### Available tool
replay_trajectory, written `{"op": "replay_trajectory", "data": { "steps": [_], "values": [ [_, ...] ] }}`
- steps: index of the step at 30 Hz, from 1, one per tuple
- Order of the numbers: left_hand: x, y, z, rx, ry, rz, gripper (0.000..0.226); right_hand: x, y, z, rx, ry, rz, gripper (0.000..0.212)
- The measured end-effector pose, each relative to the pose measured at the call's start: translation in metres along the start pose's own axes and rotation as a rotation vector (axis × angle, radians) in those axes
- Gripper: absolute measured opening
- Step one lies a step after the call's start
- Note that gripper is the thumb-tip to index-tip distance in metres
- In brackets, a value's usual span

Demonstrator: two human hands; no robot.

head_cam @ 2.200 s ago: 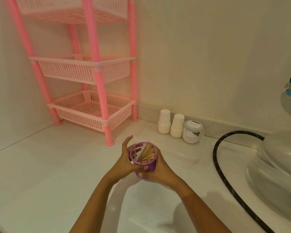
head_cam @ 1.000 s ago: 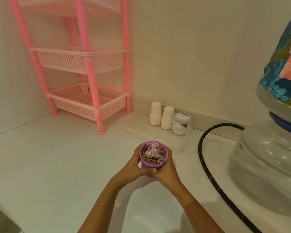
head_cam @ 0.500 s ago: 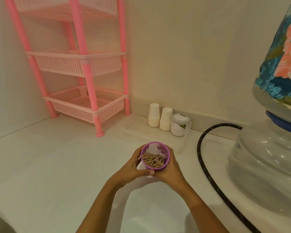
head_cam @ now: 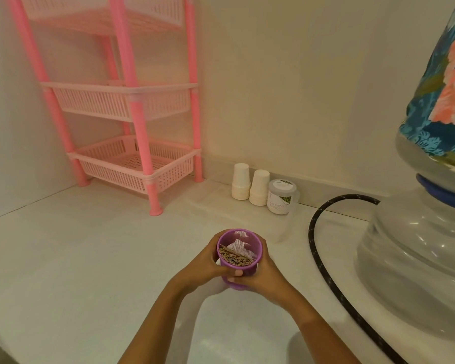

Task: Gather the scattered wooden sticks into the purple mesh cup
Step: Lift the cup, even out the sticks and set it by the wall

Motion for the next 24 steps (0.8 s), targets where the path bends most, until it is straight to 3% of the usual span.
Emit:
{"op": "replay_trajectory", "data": {
  "steps": [14,22,24],
  "values": [
    [0.016,0.001,-0.004,0.055,0.037,0.042,0.094,-0.006,0.007,-0.011,-0.088,-0.001,0.012,0.084],
    [0.020,-0.005,-0.011,-0.060,0.048,-0.009,0.087,-0.012,0.003,-0.018,-0.175,-0.054,0.037,0.083],
    [0.018,-0.004,-0.009,-0.058,0.040,-0.018,0.086,-0.014,0.002,-0.015,-0.131,-0.053,0.058,0.090]
  ]
}}
Point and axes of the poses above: each hand's wrist, its own y-axis away from the middle knuckle, its own z-axis out of the back of the hand, x = y × z, the point moved 1 cm from there along -y, towards the middle knuckle, and after that the axes turned 9 degrees about x, right-handed, at the moved point
